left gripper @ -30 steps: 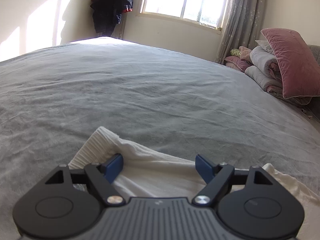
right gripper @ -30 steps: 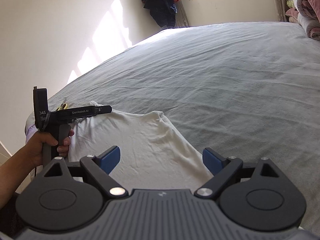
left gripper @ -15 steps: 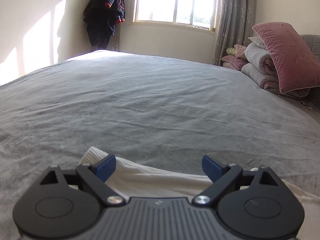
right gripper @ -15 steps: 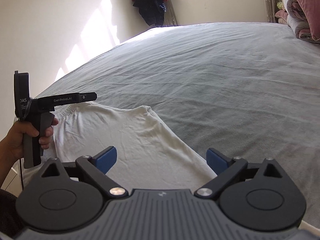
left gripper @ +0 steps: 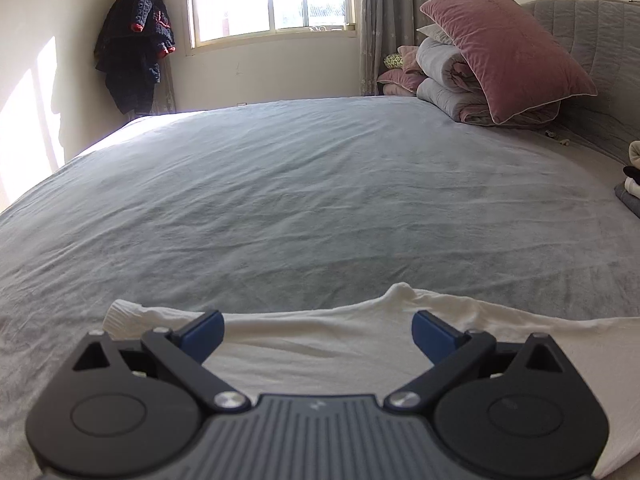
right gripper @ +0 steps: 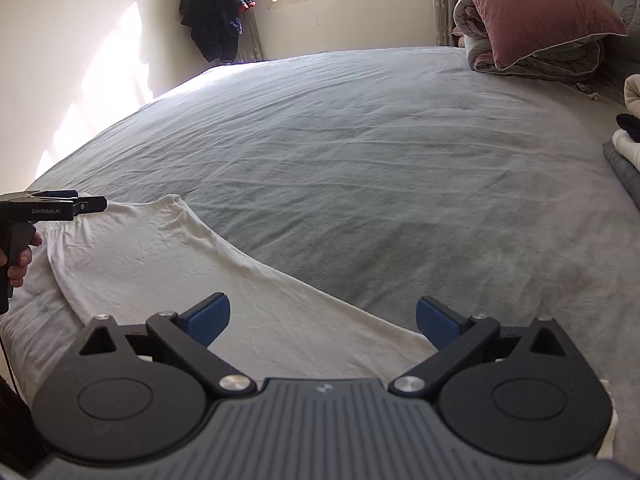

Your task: Fold clothes

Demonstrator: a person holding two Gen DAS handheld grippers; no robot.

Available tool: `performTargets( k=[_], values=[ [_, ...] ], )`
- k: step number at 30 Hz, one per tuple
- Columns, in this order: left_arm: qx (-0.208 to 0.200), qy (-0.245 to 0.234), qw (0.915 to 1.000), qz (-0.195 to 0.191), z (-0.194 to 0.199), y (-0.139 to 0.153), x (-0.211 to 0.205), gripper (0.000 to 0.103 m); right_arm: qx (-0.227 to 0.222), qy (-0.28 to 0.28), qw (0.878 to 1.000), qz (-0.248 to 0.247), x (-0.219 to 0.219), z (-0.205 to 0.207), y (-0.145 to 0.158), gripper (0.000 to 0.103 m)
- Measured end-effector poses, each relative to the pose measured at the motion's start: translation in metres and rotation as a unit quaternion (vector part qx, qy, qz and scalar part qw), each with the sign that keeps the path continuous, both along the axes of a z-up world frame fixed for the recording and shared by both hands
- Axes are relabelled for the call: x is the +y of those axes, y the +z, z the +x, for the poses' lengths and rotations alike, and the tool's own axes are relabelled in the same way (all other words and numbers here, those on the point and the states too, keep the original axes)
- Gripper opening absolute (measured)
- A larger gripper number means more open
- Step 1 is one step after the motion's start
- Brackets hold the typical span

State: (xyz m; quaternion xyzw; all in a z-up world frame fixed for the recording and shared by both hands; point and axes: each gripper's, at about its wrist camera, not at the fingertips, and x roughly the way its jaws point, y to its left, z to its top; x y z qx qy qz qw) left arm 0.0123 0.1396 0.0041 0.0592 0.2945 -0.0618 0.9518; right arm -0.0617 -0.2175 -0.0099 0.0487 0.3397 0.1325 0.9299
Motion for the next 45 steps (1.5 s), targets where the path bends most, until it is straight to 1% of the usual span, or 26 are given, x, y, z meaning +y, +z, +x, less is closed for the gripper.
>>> performTargets(
  k=[1,3,5,6,9,12,14,17,21,24,26,27,30,34,37,39,41,42,45],
  values=[
    [0.002,-0.006,1.0000,0.007,0.000,0.000,-0.007,0.101,0.002,-0.006,1.000,0.003,-0.010,-0.005,0.001,0.101],
    [0.005,-0.014,0.9993,0.034,0.000,0.002,-0.025,0.101,0.004,-0.020,1.000,-0.001,-0.025,-0.011,0.002,0.101],
    [0.006,-0.025,0.9986,0.047,-0.002,0.006,-0.039,0.101,0.002,-0.040,0.999,-0.002,-0.042,-0.021,0.002,0.101],
    [0.006,-0.033,0.9983,0.048,-0.004,0.008,-0.047,0.101,-0.001,-0.050,0.999,0.001,-0.049,-0.025,0.002,0.101],
    [0.008,-0.062,0.9975,0.034,-0.018,0.013,-0.074,0.101,-0.009,-0.055,0.998,0.024,-0.055,-0.035,-0.002,0.101],
    [0.014,-0.095,0.9950,0.026,-0.032,0.010,-0.104,0.101,-0.017,-0.059,0.997,0.048,-0.060,-0.044,-0.007,0.101],
    [0.018,-0.117,0.9925,0.031,-0.044,0.004,-0.127,0.101,-0.015,-0.046,0.998,0.040,-0.054,-0.046,-0.015,0.101],
    [0.025,-0.144,0.9881,0.046,-0.060,-0.006,-0.156,0.101,-0.007,-0.032,0.999,0.018,-0.058,-0.047,-0.026,0.101],
    [0.037,-0.178,0.9808,0.072,-0.079,-0.020,-0.191,0.101,-0.009,-0.070,0.997,0.011,-0.092,-0.049,-0.040,0.100],
    [0.036,-0.191,0.9775,0.082,-0.086,-0.025,-0.208,0.101,-0.018,-0.128,0.992,0.005,-0.117,-0.057,-0.038,0.100],
    [0.031,-0.198,0.9762,0.083,-0.092,-0.027,-0.218,0.101,-0.030,-0.159,0.986,0.028,-0.134,-0.068,-0.036,0.100],
    [0.026,-0.199,0.9764,0.080,-0.095,-0.026,-0.222,0.101,-0.039,-0.155,0.986,0.040,-0.136,-0.074,-0.035,0.100],
    [0.011,-0.198,0.9787,0.052,-0.107,-0.024,-0.230,0.101,-0.065,-0.140,0.985,0.079,-0.140,-0.090,-0.034,0.100],
    [0.011,-0.176,0.9843,0.014,-0.115,-0.026,-0.235,0.101,-0.088,-0.089,0.990,0.061,-0.119,-0.103,-0.036,0.100],
    [0.018,-0.147,0.9889,-0.004,-0.117,-0.032,-0.238,0.101,-0.092,-0.037,0.993,0.070,-0.106,-0.111,-0.038,0.100],
    [0.020,-0.137,0.9904,-0.005,-0.118,-0.037,-0.240,0.101,-0.088,-0.010,0.994,0.070,-0.100,-0.115,-0.041,0.100],
    [0.027,-0.128,0.9914,-0.002,-0.117,-0.043,-0.243,0.100,-0.081,0.010,0.995,0.048,-0.091,-0.117,-0.046,0.100],
    [0.032,-0.123,0.9918,-0.004,-0.116,-0.047,-0.243,0.101,-0.082,0.015,0.996,0.023,-0.086,-0.119,-0.049,0.099],
    [0.038,-0.111,0.9929,-0.024,-0.115,-0.054,-0.241,0.102,-0.087,0.015,0.996,-0.019,-0.087,-0.125,-0.055,0.099]
  ],
)
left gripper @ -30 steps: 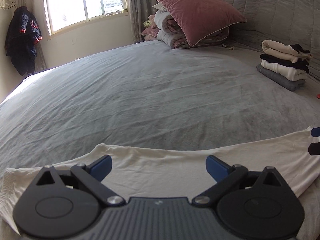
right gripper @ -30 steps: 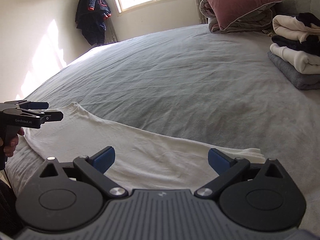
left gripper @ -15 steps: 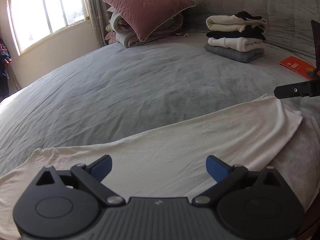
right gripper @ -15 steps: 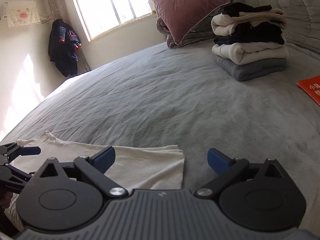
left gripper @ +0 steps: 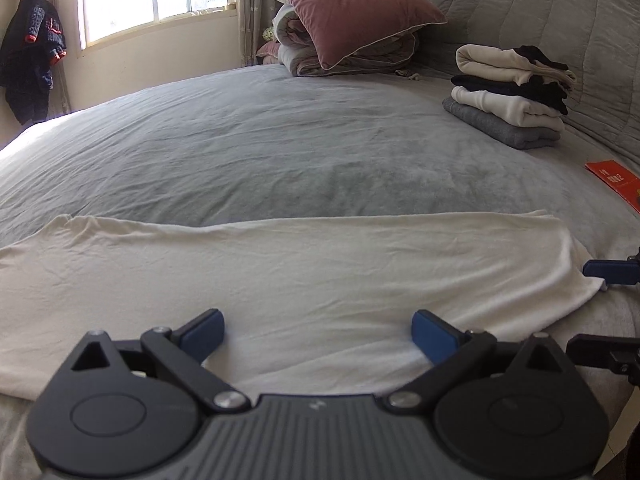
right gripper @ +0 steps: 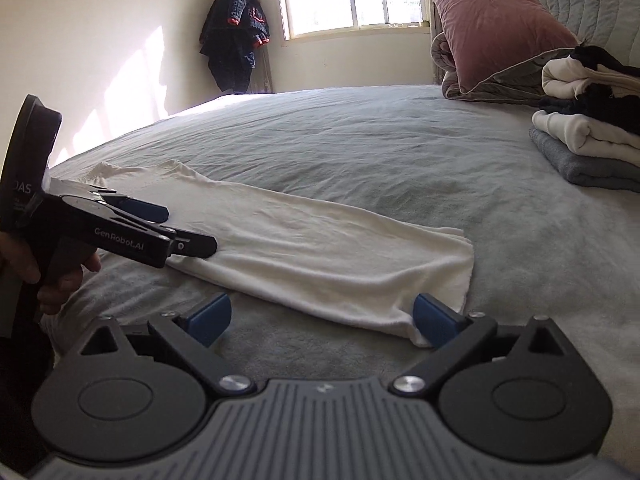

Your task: Fold clothes

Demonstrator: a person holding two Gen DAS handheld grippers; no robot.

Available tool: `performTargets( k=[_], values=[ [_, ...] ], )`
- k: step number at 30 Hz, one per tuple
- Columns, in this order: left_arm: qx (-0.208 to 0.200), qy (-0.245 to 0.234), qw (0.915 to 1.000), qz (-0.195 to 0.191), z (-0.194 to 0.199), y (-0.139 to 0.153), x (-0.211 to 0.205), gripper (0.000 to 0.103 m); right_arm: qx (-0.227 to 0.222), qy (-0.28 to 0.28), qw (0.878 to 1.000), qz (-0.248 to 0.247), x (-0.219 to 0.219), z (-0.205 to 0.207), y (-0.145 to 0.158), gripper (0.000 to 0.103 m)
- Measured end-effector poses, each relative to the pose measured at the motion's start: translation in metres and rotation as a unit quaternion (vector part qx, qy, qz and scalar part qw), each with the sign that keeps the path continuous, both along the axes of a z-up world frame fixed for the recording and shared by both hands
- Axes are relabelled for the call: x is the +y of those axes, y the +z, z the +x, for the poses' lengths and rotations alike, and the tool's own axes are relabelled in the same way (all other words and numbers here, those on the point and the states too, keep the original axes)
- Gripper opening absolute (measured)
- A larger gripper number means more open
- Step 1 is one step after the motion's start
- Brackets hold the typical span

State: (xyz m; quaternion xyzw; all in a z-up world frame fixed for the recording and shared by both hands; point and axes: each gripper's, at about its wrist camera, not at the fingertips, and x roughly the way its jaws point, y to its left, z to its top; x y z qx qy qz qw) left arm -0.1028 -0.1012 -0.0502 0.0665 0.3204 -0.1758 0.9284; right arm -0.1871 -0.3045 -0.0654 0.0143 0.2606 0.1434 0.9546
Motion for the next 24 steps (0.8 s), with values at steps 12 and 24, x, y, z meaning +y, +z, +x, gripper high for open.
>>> performTargets(
  k=[12,24],
  values=[
    [0.003,0.006,0.9999,-0.009,-0.001,0.004,0.002,0.102,0.004,-0.086,0.991,0.104,-0.060,-0.009,0.004,0.099],
    [0.050,-0.012,0.9959,-0.075,-0.002,0.020,-0.007,0.097,0.037,-0.112,0.979,0.165,-0.074,0.002,0.003,0.070]
  ],
)
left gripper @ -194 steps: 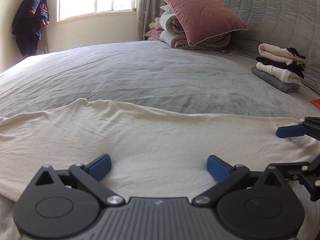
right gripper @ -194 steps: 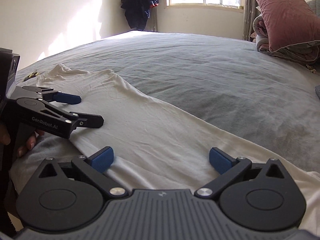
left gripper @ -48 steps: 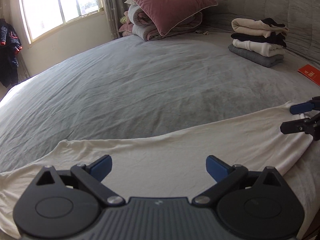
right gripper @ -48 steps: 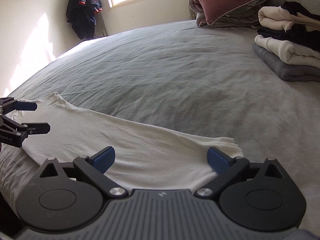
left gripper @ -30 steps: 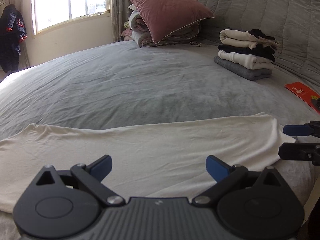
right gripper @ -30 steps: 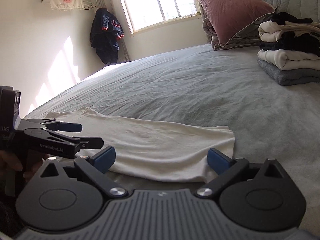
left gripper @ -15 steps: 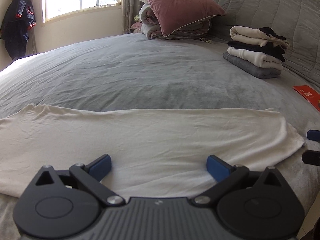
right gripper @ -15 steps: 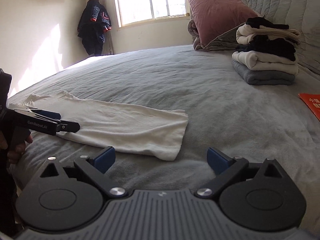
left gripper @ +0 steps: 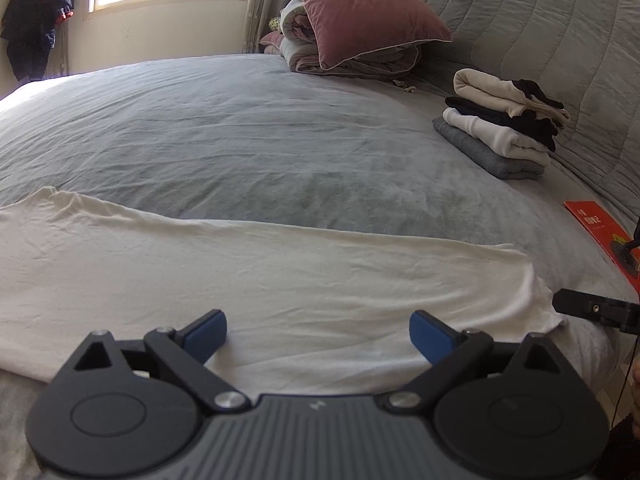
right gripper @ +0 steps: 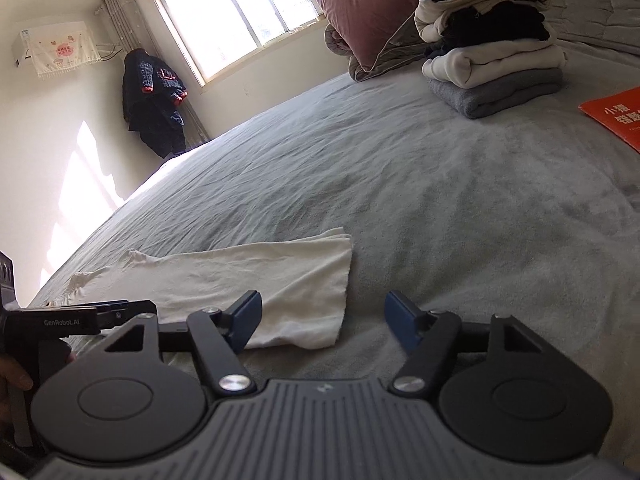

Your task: Fold clothes

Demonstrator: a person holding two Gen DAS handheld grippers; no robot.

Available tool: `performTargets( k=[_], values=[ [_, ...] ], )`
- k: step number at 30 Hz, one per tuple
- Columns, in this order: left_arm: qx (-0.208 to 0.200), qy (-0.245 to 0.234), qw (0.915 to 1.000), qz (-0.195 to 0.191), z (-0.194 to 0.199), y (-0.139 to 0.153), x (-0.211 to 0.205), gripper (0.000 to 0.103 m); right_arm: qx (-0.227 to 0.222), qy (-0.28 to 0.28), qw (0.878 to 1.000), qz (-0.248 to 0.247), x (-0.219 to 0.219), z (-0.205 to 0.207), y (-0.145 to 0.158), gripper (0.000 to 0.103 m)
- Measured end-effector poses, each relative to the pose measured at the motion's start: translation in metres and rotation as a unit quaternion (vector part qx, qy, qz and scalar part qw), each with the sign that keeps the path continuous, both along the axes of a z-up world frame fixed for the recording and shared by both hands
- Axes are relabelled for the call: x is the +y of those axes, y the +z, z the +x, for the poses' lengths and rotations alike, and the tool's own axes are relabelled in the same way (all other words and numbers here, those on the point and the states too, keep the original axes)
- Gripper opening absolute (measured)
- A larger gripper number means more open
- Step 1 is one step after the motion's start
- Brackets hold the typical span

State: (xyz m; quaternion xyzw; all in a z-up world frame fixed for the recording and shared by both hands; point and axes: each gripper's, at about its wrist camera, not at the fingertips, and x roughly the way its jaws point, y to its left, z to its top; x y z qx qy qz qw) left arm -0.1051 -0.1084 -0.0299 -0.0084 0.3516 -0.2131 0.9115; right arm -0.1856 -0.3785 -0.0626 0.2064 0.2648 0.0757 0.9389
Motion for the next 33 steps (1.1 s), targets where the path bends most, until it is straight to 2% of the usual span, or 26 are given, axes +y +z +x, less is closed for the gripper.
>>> performTargets(
  k=[2,4,8,12,15,19,21,25,27,30,32,33],
  values=[
    [0.018,-0.015,0.9994,-0.027,0.002,0.004,-0.005,0.095,-0.001,0.003,1.000,-0.018,0.006,0.000,0.001,0.065],
    [0.061,-0.041,0.9948,-0.071,0.011,0.005,-0.013,0.094,-0.003,0.012,0.999,-0.037,0.013,0.002,0.000,0.063],
    [0.162,-0.095,0.9699,-0.155,0.033,-0.001,-0.033,0.094,-0.006,0.027,0.997,-0.078,0.029,0.005,0.000,0.061],
    [0.218,-0.108,0.9495,-0.198,0.051,-0.004,-0.064,0.094,-0.008,0.029,0.994,-0.102,0.035,0.007,-0.002,0.055],
    [0.238,-0.113,0.9452,-0.193,0.059,-0.005,-0.085,0.094,-0.009,0.026,0.995,-0.100,0.034,0.007,-0.002,0.053],
    [0.237,-0.126,0.9489,-0.166,0.063,-0.001,-0.111,0.092,-0.005,0.015,0.997,-0.075,0.027,0.006,0.000,0.052],
    [0.241,-0.135,0.9473,-0.162,0.064,0.000,-0.121,0.089,-0.003,0.010,0.998,-0.062,0.023,0.005,0.002,0.051],
    [0.249,-0.153,0.9438,-0.155,0.066,-0.001,-0.138,0.086,0.003,-0.006,0.998,-0.067,0.023,0.000,0.004,0.051],
    [0.254,-0.158,0.9429,-0.147,0.066,-0.004,-0.142,0.084,0.005,-0.004,0.997,-0.082,0.026,0.000,0.003,0.051],
    [0.255,-0.168,0.9431,-0.131,0.068,-0.007,-0.147,0.083,0.007,0.002,0.990,-0.143,0.042,0.004,-0.001,0.049],
    [0.257,-0.167,0.9430,-0.129,0.069,-0.007,-0.147,0.083,0.005,0.007,0.985,-0.170,0.052,0.006,-0.002,0.041],
    [0.259,-0.166,0.9429,-0.128,0.069,-0.007,-0.147,0.083,0.004,0.009,0.987,-0.163,0.052,0.007,-0.002,0.027]
  ],
)
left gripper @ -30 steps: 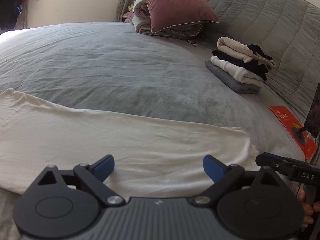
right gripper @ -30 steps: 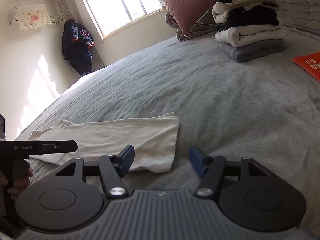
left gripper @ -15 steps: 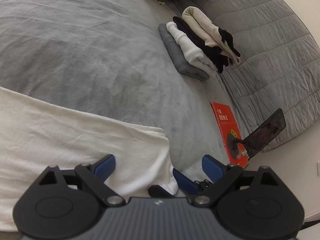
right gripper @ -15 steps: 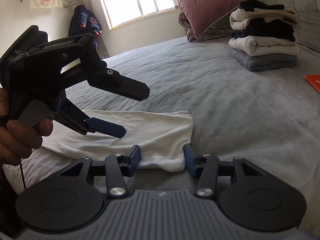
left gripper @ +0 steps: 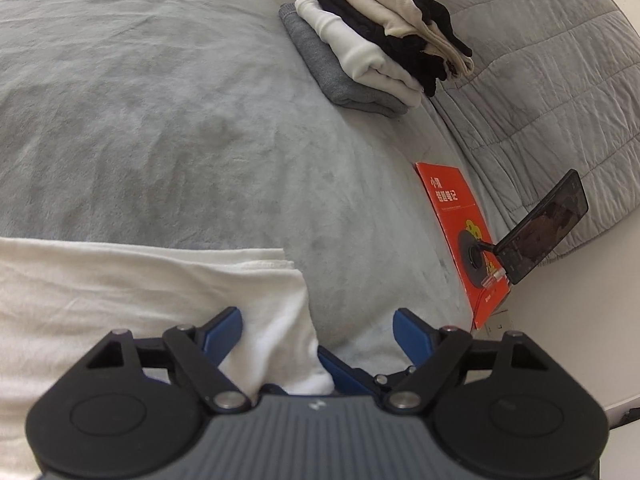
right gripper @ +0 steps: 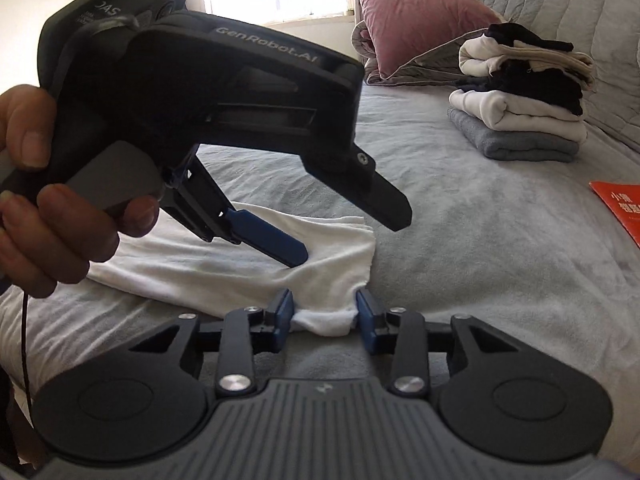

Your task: Fold clothes

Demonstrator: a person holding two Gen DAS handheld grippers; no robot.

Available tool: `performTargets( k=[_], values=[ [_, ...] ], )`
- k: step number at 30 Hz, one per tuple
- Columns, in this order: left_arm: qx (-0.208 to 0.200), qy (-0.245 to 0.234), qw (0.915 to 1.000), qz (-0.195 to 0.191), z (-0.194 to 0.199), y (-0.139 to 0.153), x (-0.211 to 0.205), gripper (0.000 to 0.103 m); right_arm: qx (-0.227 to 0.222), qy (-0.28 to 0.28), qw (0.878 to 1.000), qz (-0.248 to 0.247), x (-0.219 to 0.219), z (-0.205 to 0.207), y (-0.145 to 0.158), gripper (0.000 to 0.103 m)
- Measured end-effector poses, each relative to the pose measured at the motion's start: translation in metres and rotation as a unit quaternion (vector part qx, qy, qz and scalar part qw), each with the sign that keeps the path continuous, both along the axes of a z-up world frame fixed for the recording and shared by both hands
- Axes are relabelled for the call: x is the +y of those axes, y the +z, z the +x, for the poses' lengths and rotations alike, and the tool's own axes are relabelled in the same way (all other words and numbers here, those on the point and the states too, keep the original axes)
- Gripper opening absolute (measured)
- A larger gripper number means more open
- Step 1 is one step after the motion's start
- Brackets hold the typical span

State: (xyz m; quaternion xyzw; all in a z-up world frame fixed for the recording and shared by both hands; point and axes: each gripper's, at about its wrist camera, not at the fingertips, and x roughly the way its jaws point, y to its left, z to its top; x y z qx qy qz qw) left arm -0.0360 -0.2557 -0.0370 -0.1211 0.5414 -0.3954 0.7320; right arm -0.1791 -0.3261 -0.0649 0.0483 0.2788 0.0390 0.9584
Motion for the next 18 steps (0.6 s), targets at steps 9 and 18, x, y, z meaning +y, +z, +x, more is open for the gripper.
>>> performTargets(
  k=[9,18],
  values=[
    [-0.004,0.011,0.9998,0.013,-0.001,0.001,0.004,0.071,-0.058,0.052,0.996,-0.041,0.026,-0.009,0.005,0.010],
    [-0.009,0.028,0.9988,0.039,0.003,0.000,0.019,0.034,-0.071,0.067,0.993,-0.072,0.038,-0.006,0.004,0.010]
  ],
)
